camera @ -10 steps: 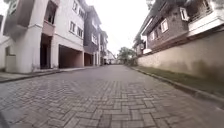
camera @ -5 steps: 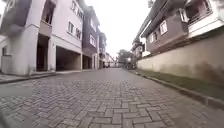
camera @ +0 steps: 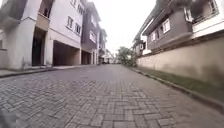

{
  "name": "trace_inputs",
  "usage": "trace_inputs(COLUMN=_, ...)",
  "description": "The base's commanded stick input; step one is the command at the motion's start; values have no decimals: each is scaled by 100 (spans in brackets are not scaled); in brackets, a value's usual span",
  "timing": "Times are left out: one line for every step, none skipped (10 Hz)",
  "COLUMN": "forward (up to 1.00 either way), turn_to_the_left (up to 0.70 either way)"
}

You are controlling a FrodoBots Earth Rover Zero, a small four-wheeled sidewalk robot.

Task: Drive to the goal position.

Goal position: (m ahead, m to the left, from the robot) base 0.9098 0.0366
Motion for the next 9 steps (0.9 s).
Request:
trace_inputs(forward=70, turn_to_the_left=0)
trace_inputs(forward=70, turn_to_the_left=0)
trace_inputs(forward=70, turn_to_the_left=0)
trace_inputs(forward=70, turn_to_the_left=0)
trace_inputs(forward=70, turn_to_the_left=0)
trace_inputs(forward=70, turn_to_the_left=0)
trace_inputs(forward=70, turn_to_the_left=0)
trace_inputs(forward=70, turn_to_the_left=0)
trace_inputs(forward=70, turn_to_the_left=0)
